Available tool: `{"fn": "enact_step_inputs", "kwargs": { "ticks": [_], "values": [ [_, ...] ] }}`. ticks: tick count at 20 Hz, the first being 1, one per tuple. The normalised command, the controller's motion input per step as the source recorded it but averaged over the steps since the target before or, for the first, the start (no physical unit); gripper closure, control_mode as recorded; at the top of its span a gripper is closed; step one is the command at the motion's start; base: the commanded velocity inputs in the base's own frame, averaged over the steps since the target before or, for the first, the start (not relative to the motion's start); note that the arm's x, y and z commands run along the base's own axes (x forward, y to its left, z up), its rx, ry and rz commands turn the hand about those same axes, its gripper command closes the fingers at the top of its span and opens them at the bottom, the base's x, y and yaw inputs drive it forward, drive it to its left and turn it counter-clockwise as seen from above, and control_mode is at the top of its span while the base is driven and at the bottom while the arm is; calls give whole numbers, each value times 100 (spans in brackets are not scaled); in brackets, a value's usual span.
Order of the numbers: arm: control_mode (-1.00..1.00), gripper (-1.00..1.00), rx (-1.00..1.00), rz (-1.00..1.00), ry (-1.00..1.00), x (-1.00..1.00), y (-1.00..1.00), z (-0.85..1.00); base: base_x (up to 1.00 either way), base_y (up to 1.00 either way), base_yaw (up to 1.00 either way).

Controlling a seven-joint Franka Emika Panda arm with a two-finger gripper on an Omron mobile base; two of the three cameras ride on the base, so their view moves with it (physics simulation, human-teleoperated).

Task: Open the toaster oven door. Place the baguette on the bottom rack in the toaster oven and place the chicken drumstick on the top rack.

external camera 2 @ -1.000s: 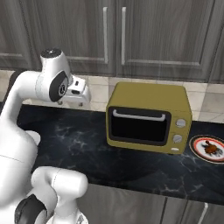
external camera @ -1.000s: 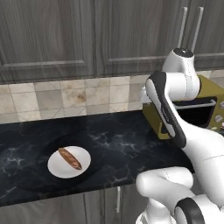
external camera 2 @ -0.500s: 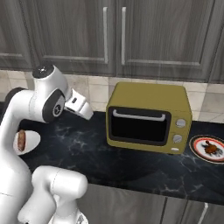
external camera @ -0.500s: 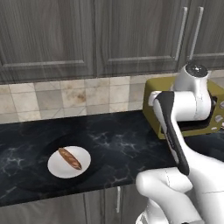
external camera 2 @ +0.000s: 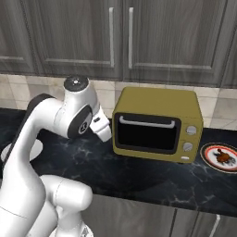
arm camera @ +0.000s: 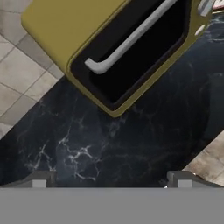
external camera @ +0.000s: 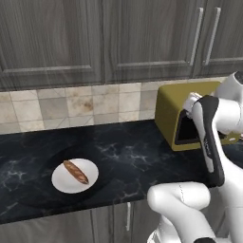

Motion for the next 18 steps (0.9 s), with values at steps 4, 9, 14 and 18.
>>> {"fn": "enact_step_inputs", "kwargs": {
  "ticks": [4,9,14,18],
  "values": [
    [-100,-100,29,-29,1,0,-59,-1,0,0,0],
    [-100,-100,35,-24,0,4,-56,-4,0,0,0],
    [-100,-100,37,-22,0,20,-39,-18,0,0,0],
    [-100,-100,24,-12,0,39,-20,-17,0,0,0]
  ]
}}
